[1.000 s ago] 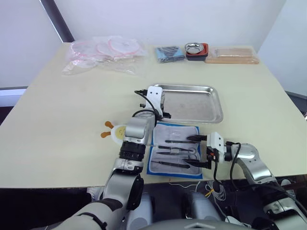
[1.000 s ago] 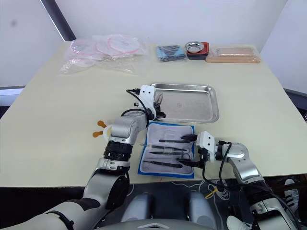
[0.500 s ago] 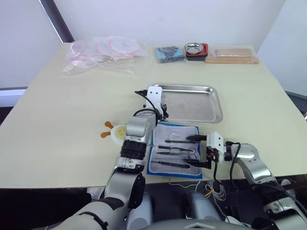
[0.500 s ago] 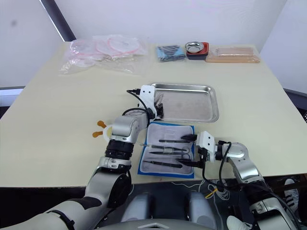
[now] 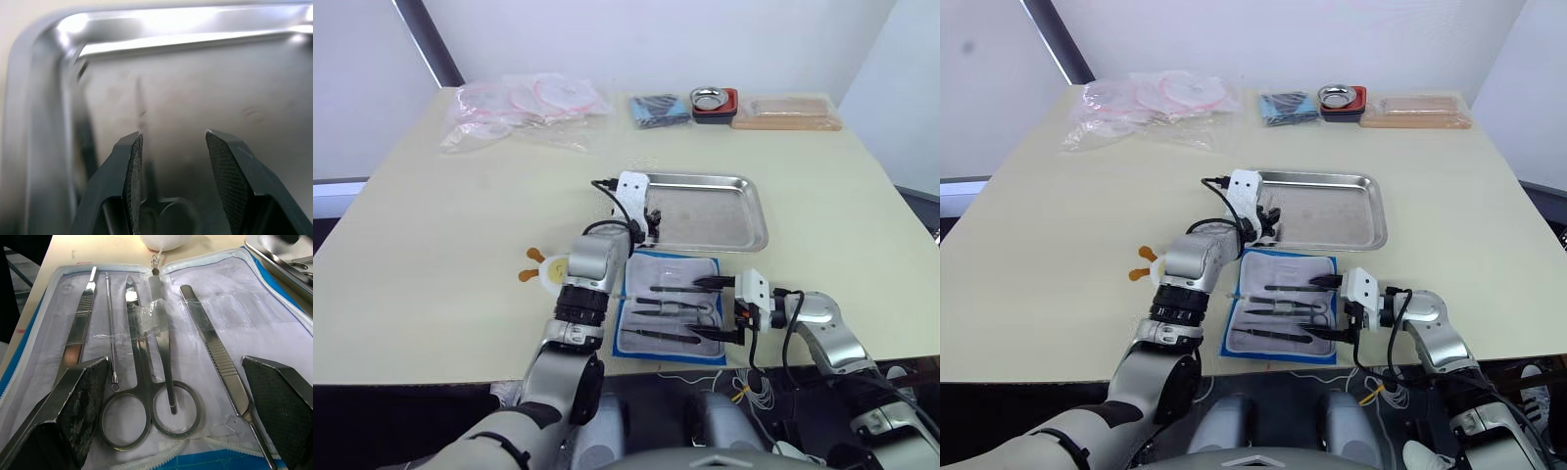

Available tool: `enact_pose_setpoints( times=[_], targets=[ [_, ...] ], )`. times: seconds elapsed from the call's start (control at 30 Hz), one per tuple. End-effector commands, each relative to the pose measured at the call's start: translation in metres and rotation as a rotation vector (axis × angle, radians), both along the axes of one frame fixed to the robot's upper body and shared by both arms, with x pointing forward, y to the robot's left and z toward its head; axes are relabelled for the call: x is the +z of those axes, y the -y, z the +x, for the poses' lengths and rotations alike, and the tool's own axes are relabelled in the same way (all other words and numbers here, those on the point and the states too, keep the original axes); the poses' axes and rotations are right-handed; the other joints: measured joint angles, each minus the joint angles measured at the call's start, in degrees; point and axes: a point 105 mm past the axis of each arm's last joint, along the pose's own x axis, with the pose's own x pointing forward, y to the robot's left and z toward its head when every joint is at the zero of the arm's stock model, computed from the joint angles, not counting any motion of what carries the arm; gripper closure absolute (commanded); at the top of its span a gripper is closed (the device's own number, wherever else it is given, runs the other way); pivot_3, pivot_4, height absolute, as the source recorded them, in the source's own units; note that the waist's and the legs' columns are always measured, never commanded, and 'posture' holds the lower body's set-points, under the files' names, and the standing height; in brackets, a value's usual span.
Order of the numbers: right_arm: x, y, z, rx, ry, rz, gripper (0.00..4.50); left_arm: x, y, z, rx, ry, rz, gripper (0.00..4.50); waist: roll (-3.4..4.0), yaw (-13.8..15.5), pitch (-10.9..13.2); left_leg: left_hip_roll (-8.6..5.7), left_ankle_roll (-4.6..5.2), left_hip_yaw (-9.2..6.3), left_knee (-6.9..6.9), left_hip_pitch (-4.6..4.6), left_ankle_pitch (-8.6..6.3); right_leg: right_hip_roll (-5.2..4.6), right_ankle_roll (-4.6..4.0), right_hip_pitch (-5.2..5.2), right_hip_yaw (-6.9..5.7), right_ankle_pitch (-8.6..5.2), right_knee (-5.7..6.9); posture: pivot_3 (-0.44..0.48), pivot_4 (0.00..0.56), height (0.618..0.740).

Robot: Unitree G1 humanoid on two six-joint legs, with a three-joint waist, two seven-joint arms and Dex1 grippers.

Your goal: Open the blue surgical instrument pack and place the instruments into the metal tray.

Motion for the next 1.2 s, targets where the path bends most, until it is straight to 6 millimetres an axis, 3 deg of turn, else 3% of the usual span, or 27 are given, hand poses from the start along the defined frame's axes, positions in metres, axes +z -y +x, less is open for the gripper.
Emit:
enact_pose_setpoints(
  times=[0.03, 0.4, 0.57, 0.93, 1.2],
  targets=[
    [-0.053, 0.01, -0.023, -0.002, -0.196, -0.137, 0.0, 0.039, 0.012, 0.0, -0.094, 0.174, -0.02, 2.35, 0.01, 0.01, 0.0, 0.0, 0.0, 0.0, 0.0, 0.0, 0.0, 0.0, -0.02, 0.0, 0.01, -0.01, 0.0, 0.0, 0.15, 0.74],
    [-0.054, 0.012, -0.023, 0.019, -0.207, -0.145, 0.0, 0.07, 0.005, -0.006, -0.283, 0.35, -0.07, 2.35, 0.01, 0.0, 0.01, 0.0, 0.0, 0.03, 0.0, -0.01, 0.0, -0.03, -0.09, 0.01, 0.0, -0.05, -0.05, 0.0, 0.15, 0.74],
    [-0.053, 0.014, -0.021, 0.024, -0.206, -0.152, 0.0, 0.076, -0.003, -0.022, -0.445, 0.389, -0.095, 2.35, 0.04, -0.05, 0.02, 0.0, 0.0, 0.03, -0.01, 0.0, 0.0, -0.02, -0.09, 0.0, 0.01, -0.05, -0.05, 0.0, 0.15, 0.74],
    [-0.054, 0.017, -0.02, 0.009, -0.2, -0.154, 0.0, 0.051, -0.06, -0.059, -0.779, 0.306, 0.12, 2.35, 0.13, 0.05, 0.07, 0.03, 0.0, 0.06, -0.01, 0.0, 0.0, -0.08, -0.12, -0.02, 0.0, -0.08, -0.1, 0.0, 0.15, 0.74],
    [-0.053, 0.019, -0.019, 0.002, -0.197, -0.154, 0.0, 0.042, -0.095, -0.102, -1.099, 0.236, 0.211, 2.35, 0.34, 0.11, 0.2, 0.05, 0.0, 0.08, -0.03, -0.03, 0.0, -0.19, -0.14, -0.03, -0.05, -0.08, -0.15, 0.0, 0.15, 0.74]
  ],
)
